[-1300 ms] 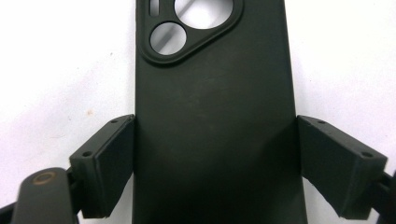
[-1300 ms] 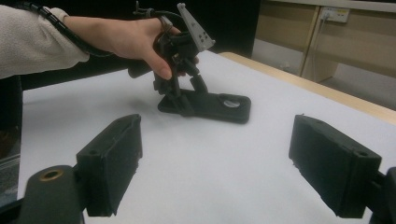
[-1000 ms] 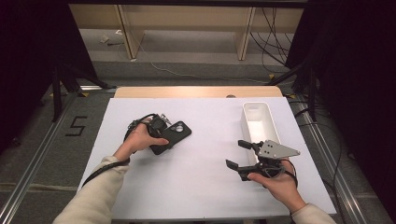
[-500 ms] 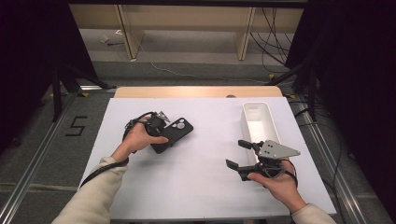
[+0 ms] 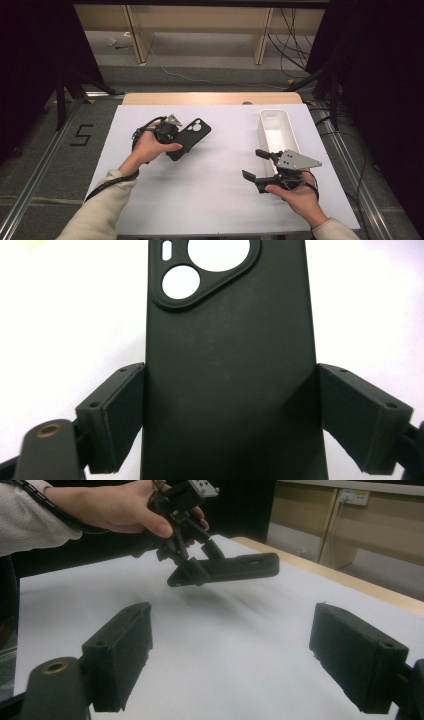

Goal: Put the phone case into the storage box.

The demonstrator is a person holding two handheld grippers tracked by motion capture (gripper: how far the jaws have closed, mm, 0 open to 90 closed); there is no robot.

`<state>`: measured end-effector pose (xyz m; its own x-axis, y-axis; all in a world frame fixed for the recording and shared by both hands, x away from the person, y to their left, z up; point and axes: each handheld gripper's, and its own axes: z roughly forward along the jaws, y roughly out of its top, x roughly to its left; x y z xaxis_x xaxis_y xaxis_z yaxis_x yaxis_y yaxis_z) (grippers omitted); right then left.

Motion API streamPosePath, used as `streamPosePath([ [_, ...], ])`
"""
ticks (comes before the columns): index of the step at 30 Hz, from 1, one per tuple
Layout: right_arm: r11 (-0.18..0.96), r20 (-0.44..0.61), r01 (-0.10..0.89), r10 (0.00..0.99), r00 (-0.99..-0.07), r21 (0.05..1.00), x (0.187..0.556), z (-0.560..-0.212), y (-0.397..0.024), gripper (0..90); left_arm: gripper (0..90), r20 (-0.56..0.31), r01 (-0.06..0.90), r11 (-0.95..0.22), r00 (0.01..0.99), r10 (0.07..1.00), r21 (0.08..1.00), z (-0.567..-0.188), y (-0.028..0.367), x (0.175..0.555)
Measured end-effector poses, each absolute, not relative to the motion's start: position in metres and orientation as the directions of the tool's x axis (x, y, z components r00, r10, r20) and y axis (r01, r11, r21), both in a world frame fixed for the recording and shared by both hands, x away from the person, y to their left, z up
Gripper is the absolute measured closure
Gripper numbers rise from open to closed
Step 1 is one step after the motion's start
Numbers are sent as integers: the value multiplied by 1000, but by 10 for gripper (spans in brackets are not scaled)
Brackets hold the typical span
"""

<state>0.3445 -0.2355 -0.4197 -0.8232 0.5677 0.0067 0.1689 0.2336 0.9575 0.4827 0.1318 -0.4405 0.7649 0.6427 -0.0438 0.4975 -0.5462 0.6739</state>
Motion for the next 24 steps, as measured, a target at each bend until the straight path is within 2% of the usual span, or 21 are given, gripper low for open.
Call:
streamPosePath([
  [24,169,50,192,610,-791,967,359,-411,-236,186,155,-79,446,-408,746,661,796,-420,125,441],
])
